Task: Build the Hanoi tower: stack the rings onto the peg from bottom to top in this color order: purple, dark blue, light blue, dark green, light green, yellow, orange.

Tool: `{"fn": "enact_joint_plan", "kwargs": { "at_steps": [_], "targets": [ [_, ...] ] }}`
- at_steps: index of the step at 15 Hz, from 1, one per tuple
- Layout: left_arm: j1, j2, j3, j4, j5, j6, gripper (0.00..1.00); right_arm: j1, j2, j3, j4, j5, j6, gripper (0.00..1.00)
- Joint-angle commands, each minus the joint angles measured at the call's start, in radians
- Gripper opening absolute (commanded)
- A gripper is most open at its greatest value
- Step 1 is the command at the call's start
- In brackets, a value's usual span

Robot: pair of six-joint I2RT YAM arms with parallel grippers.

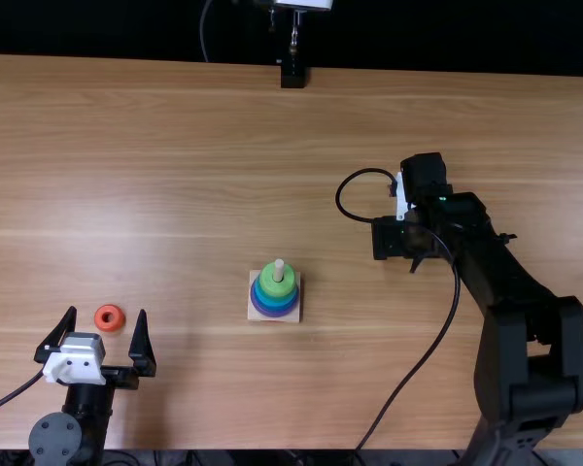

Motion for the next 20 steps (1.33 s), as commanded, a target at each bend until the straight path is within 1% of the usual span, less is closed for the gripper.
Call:
{"fn": "enact_joint_plan", "kwargs": {
  "at_steps": [1, 2, 3, 4, 7, 8, 11, 12, 13, 16, 20],
  "targets": [
    [0.008, -0.011, -0.007, -0.037, 0.015, 0.002, 1.0, -0.003, 0.031, 0.031, 0.0, 0.003, 0.006, 0.57],
    [0.008, -0.011, -0.007, -0.037, 0.015, 0.002, 1.0, -0.001, 0.037, 0.031, 0.001, 0.003, 0.006, 0.51],
    [0.008, -0.011, -0.007, -0.037, 0.015, 0.002, 1.0, -0.003, 0.039, 0.032, 0.001, 0.005, 0.006, 0.48],
    [0.008, -0.011, -0.007, -0.037, 0.015, 0.002, 1.0, -0.003, 0.043, 0.039, 0.001, 0.005, 0.006, 0.41],
    [0.008, -0.011, -0.007, -0.037, 0.015, 0.002, 1.0, -0.003, 0.042, 0.042, 0.0, 0.005, 0.004, 0.05],
    [0.008, -0.011, -0.007, -0.037, 0.015, 0.002, 1.0, -0.003, 0.042, 0.04, 0.0, 0.005, 0.0, 0.0],
    [0.008, -0.011, -0.007, -0.037, 0.015, 0.002, 1.0, -0.001, 0.042, 0.054, -0.004, 0.005, 0.006, 0.0],
    [0.008, -0.011, -0.007, -0.037, 0.015, 0.002, 1.0, 0.0, 0.039, 0.078, -0.028, 0.005, 0.0, 0.0],
    [0.008, -0.011, -0.007, -0.037, 0.015, 0.002, 1.0, 0.008, 0.039, 0.109, -0.105, 0.005, 0.004, 0.0],
    [0.008, -0.011, -0.007, -0.037, 0.015, 0.002, 1.0, 0.103, 0.031, 0.233, -0.319, 0.001, 0.004, 0.0],
    [0.008, -0.011, -0.007, -0.037, 0.015, 0.002, 1.0, 0.196, 0.014, 0.361, -0.477, -0.002, 0.008, 0.0]
  ]
}}
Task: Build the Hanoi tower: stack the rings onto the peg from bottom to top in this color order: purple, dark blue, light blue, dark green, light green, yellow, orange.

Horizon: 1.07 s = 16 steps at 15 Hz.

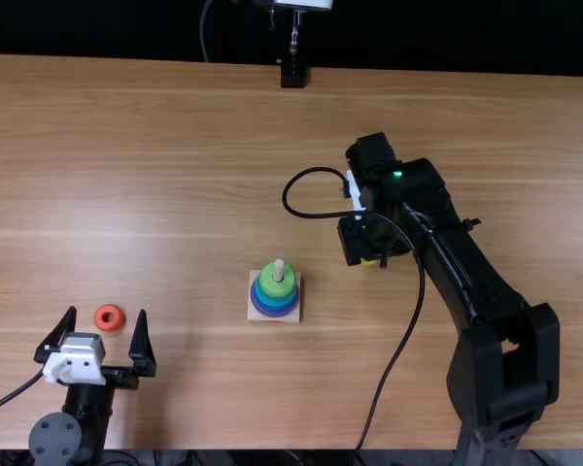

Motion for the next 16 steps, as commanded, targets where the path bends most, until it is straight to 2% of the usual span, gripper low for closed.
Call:
{"fn": "enact_joint_plan", "kwargs": {
  "at_steps": [1, 9, 14, 15, 16],
  "targets": [
    [0.008, -0.011, -0.007, -0.037, 0.015, 0.002, 1.0, 0.022, -0.033, 0.075, -0.028, -0.001, 0.006, 0.0],
    [0.008, -0.011, -0.007, -0.037, 0.015, 0.002, 1.0, 0.157, -0.05, 0.351, -0.247, -0.001, 0.008, 0.0],
    [0.008, -0.011, -0.007, -0.037, 0.015, 0.002, 1.0, 0.211, -0.05, 0.464, -0.313, -0.003, 0.01, 0.0],
    [0.008, -0.011, -0.007, -0.037, 0.015, 0.002, 1.0, 0.22, -0.05, 0.468, -0.313, -0.003, 0.012, 0.0],
    [0.008, -0.011, -0.007, -0.037, 0.015, 0.002, 1.0, 0.229, -0.05, 0.484, -0.315, -0.003, 0.03, 0.0]
  ]
}}
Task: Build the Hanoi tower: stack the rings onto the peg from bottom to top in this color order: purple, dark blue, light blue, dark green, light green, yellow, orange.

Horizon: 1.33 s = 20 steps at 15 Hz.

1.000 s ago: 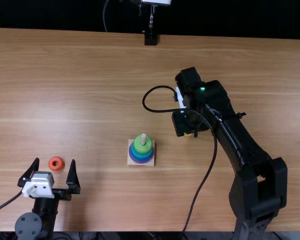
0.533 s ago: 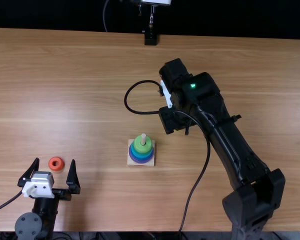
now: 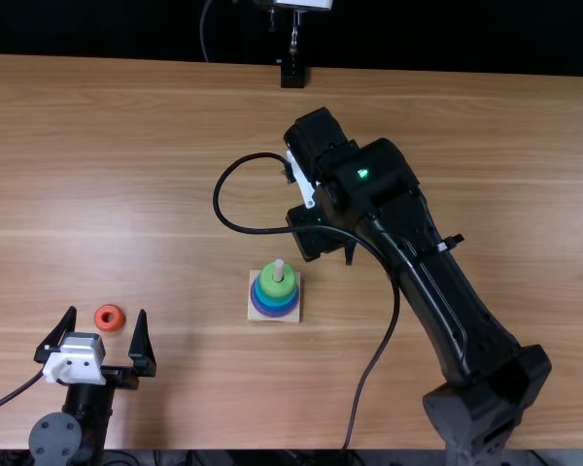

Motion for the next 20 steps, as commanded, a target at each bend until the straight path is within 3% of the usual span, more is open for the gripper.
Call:
{"fn": "enact_joint_plan", "kwargs": {
  "at_steps": [1, 7, 9, 20],
  "targets": [
    [0.008, -0.011, -0.007, -0.037, 0.014, 0.002, 1.0, 0.024, -0.043, 0.055, -0.003, -0.001, 0.036, 0.0],
    [0.008, -0.011, -0.007, -0.037, 0.014, 0.002, 1.0, 0.101, -0.057, 0.096, -0.011, -0.001, 0.049, 0.0],
    [0.008, -0.011, -0.007, -0.037, 0.014, 0.002, 1.0, 0.115, -0.057, 0.095, -0.012, -0.001, 0.065, 0.0],
    [0.008, -0.011, -0.007, -0.037, 0.014, 0.002, 1.0, 0.173, -0.056, 0.067, -0.036, 0.001, 0.067, 0.0]
  ]
}}
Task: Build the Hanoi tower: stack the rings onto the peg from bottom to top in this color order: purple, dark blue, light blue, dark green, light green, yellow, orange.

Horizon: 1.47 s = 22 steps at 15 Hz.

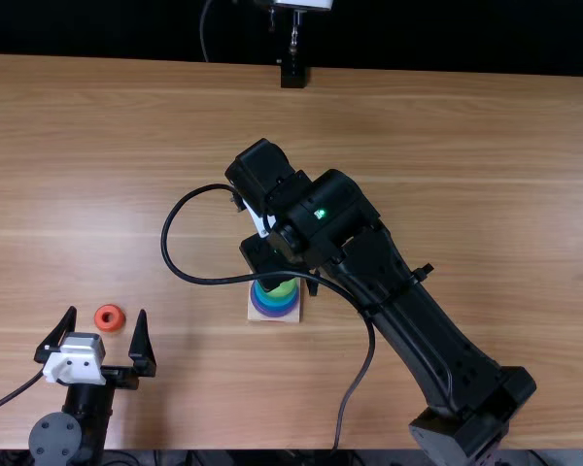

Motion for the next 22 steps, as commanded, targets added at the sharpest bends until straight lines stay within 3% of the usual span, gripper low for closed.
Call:
{"fn": "enact_joint_plan", "kwargs": {
  "at_steps": [1, 22],
  "targets": [
    [0.008, -0.011, -0.007, -0.037, 0.014, 0.002, 1.0, 0.002, -0.037, -0.016, 0.002, 0.002, 0.003, 0.0],
    [0.008, -0.011, -0.007, -0.037, 0.014, 0.002, 1.0, -0.01, -0.034, -0.087, 0.007, 0.003, 0.003, 0.0]
  ]
}}
